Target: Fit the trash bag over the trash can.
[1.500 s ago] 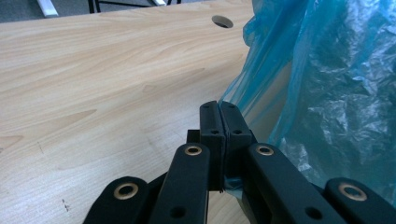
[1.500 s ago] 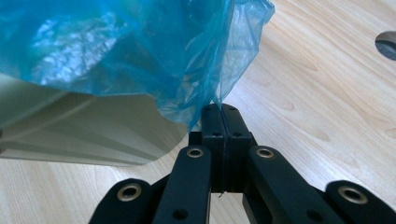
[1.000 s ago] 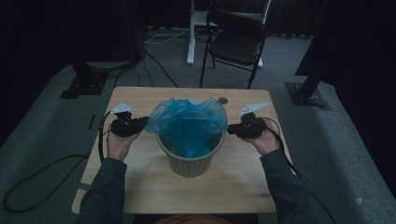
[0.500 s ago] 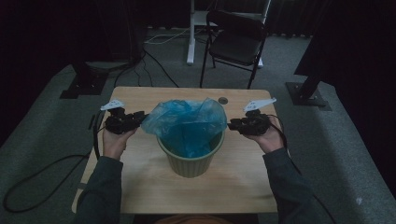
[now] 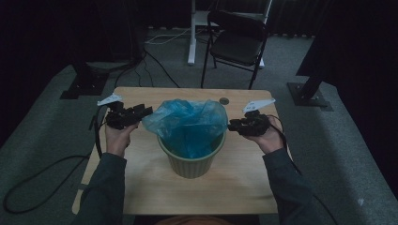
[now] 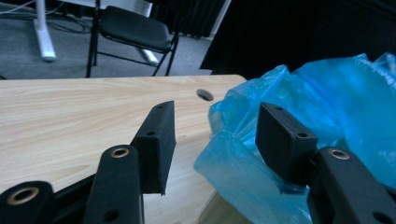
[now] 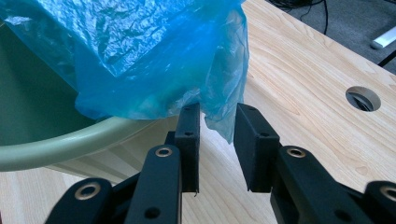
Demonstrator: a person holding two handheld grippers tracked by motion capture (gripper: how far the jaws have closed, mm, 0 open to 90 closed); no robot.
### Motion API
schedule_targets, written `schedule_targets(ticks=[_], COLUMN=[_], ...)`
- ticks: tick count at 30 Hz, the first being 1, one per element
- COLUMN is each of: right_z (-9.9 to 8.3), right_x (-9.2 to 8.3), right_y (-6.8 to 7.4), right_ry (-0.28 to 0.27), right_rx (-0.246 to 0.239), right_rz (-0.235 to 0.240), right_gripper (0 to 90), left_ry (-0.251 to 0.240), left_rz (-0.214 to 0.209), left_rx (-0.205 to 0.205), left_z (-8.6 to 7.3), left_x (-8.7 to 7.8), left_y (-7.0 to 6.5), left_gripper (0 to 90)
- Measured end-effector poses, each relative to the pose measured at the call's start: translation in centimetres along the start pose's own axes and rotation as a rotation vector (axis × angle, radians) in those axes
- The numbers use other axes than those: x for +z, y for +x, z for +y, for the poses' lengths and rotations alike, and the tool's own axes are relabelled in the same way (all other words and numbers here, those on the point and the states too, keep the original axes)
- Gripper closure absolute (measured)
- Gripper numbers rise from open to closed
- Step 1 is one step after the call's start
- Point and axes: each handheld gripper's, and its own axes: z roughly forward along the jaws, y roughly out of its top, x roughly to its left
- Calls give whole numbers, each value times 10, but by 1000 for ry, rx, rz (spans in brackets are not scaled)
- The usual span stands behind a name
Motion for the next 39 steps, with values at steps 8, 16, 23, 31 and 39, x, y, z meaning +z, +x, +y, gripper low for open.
schedule_targets(ticks=[8,16,23,31,39], right_z=[0,0,5,14,18], right_x=[0,-7,-11,-9,-1], right_y=[1,-1,-2,-1,-5], right_ry=[-1,-18,-43,-77,-82], right_rx=[-6,-5,-3,-8,9], right_rz=[0,-11,-11,51,135], right_gripper=[710,710,701,639,653], left_ry=[-68,-88,-74,15,73], left_rz=[-13,-76,-133,-127,-122], left_rx=[-28,-13,58,127,152], left_z=[6,1,-2,-8,-16], left_x=[-7,-29,-36,-25,-18], left_y=[0,-7,-21,-29,-33], left_gripper=[423,433,432,452,617])
